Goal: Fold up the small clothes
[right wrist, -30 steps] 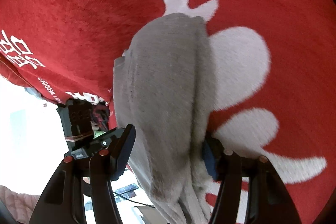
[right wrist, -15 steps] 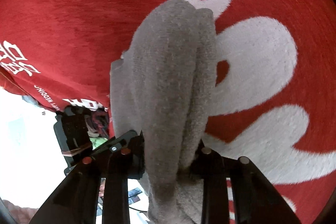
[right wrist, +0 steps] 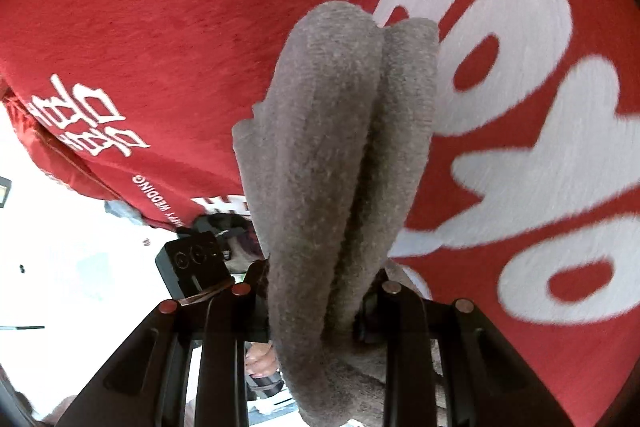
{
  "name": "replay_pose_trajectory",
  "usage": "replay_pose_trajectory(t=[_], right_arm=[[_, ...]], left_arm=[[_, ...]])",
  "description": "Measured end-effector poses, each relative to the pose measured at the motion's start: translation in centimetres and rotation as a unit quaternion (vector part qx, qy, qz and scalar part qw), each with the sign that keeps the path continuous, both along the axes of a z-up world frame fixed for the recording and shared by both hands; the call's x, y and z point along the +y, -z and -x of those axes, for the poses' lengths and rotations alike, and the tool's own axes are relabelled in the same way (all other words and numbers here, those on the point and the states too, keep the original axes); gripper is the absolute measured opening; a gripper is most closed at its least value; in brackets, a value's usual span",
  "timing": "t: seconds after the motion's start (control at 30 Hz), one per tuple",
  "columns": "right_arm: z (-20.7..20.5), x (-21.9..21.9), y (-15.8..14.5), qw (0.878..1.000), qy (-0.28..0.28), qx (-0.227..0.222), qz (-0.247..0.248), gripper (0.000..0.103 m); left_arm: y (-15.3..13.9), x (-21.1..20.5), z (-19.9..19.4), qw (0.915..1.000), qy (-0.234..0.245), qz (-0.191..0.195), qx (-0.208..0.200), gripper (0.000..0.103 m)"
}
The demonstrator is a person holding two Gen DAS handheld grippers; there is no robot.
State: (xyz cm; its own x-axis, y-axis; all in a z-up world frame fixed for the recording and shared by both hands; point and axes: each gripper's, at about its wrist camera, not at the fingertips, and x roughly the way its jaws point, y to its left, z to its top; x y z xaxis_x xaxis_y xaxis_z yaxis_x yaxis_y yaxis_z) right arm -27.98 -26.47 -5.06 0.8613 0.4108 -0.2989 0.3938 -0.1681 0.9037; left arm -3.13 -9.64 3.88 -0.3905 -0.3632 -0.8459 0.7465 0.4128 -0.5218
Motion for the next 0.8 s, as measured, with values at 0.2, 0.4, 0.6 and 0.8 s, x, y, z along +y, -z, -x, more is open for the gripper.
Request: replay_pose_trajectory(t=[0.2,0.4,0.6,0.8], right_arm=[[0.0,2.7,-1.7,1.0,-0.003,-0.009,0.001,0.03],[-0.7,6.4,-2.3,1.0,-0.009,-0.013,-0.01,0.03],[-1.9,10.0,-1.5,0.999,-0.02,-0.005,-0.025,0.03],[-3.6,11.4,1.1,0.996,-0.058,0.064,0.014,0.03]], left_arm=[[-1.8,3.1,-0.6,1.0,-0.002,0.006,0.001,0.052],[-2.3,6.8,-1.2,0.9999,-0.016,-0.002,0.001,0.052],[-0.8,10.6,-2.1,0.9994,-0.024,-0.024,0.0,0.052],[4.3,12.4,-1.7,0.9961,-0.039,-0.075,-0.024,0.052]])
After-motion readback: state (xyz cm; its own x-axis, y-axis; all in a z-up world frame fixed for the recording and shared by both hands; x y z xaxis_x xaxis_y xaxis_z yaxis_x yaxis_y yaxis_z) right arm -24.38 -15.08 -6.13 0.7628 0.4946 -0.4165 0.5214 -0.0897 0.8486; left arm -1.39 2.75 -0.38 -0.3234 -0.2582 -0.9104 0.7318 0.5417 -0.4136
